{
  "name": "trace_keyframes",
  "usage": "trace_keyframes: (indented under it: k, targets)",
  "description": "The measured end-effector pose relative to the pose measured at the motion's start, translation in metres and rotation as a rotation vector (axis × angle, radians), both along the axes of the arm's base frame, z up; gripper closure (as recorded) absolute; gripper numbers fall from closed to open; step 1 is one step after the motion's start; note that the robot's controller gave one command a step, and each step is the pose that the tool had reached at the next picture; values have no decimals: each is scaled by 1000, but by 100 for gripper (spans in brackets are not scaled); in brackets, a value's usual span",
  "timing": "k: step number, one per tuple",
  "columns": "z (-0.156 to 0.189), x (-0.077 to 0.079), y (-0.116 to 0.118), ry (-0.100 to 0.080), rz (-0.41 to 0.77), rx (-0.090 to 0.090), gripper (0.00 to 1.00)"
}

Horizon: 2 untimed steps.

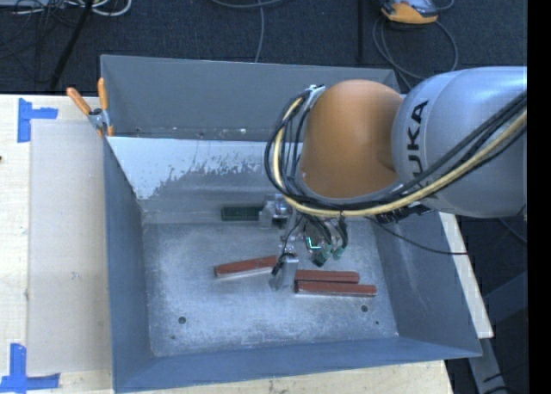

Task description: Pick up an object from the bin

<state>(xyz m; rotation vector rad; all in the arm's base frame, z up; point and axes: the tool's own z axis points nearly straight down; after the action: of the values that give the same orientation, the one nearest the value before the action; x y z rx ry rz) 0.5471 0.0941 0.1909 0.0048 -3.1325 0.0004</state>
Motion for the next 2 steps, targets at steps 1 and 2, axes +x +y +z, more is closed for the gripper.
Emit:
trace_keyframes:
  k: [1,2]
  targets:
    - [-118,-17,14,-5,276,2,0]
    - [-121,24,15,-13,315,2,0]
